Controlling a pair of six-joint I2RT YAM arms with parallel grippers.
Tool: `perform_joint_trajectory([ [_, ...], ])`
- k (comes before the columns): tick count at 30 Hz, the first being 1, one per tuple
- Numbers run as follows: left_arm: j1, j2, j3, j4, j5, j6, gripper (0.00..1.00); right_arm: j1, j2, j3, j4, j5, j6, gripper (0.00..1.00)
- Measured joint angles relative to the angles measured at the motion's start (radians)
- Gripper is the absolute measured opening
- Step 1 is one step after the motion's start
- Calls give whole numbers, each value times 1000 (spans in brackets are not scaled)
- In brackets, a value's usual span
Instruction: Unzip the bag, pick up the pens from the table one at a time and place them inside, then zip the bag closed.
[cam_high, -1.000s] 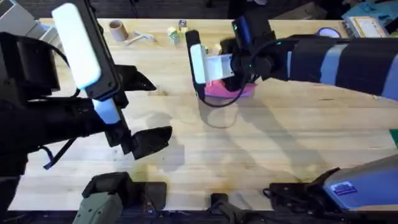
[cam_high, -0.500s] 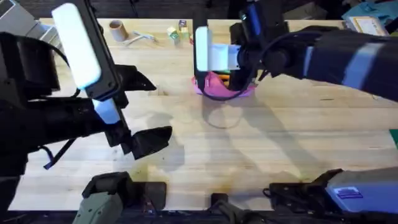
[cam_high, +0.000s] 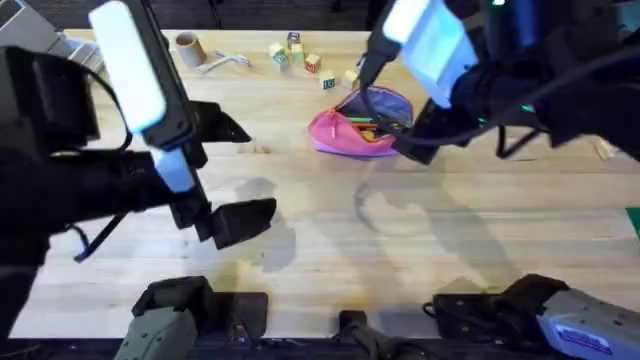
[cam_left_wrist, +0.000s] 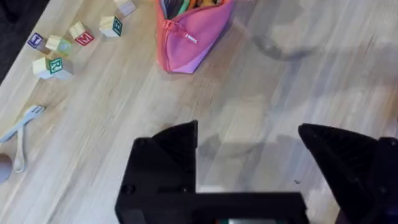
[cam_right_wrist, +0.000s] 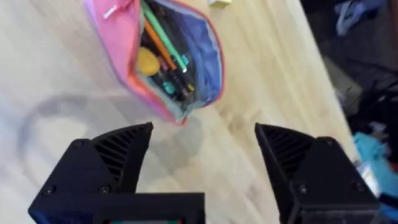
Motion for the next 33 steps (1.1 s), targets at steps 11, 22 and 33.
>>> perform_joint_trajectory([
  [11,0,294,0,256,0,0,993,85,-172,0,-73,0,184,998],
  [22,0,615,0,447,96,156,994,144,-255,0,-74,0,391,998],
  [33,0,832,0,648,258,233,994,172,-255,0,-77,-91,567,998],
])
